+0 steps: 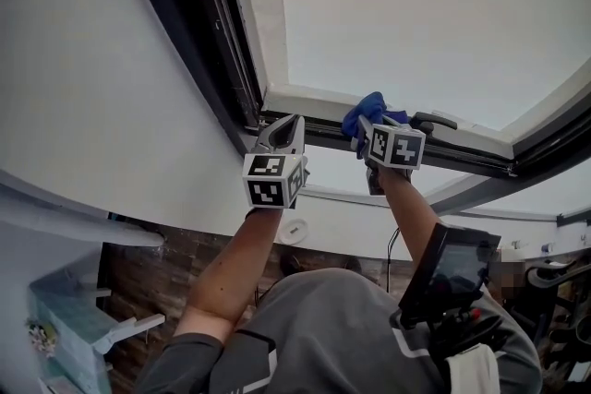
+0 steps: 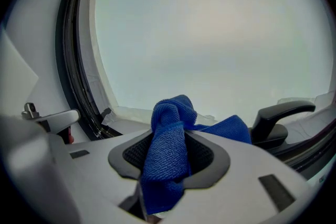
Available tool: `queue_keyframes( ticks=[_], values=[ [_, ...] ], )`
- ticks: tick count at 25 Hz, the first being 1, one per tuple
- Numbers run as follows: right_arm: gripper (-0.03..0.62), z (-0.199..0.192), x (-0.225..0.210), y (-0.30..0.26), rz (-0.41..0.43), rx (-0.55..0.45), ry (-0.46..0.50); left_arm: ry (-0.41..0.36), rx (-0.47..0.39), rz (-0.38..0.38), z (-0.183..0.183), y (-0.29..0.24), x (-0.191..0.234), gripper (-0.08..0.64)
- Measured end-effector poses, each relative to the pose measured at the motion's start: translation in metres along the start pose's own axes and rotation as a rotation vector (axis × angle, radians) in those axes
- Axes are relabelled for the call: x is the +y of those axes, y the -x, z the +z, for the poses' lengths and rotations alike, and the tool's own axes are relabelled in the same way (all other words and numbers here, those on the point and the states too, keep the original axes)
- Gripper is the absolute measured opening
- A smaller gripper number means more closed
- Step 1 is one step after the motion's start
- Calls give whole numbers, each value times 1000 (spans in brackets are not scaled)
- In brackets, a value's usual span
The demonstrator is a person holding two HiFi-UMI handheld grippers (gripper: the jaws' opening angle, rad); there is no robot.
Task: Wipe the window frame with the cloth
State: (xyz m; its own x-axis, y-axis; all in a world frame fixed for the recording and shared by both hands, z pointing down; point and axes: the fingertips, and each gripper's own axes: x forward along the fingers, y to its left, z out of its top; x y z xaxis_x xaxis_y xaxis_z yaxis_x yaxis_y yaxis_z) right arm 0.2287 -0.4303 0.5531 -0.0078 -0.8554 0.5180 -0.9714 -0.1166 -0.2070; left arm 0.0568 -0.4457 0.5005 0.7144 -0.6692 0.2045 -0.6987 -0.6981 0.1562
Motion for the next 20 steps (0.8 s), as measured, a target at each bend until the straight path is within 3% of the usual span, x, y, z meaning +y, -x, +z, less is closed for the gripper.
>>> queue_keyframes(
  ticks=[7,20],
  values=[
    [170,2,49,-23,54,13,67,16,-24,40,5,19,30,9],
    [170,5,155,-72,247,48,173,2,-65,180,24,51,73,9]
  ],
)
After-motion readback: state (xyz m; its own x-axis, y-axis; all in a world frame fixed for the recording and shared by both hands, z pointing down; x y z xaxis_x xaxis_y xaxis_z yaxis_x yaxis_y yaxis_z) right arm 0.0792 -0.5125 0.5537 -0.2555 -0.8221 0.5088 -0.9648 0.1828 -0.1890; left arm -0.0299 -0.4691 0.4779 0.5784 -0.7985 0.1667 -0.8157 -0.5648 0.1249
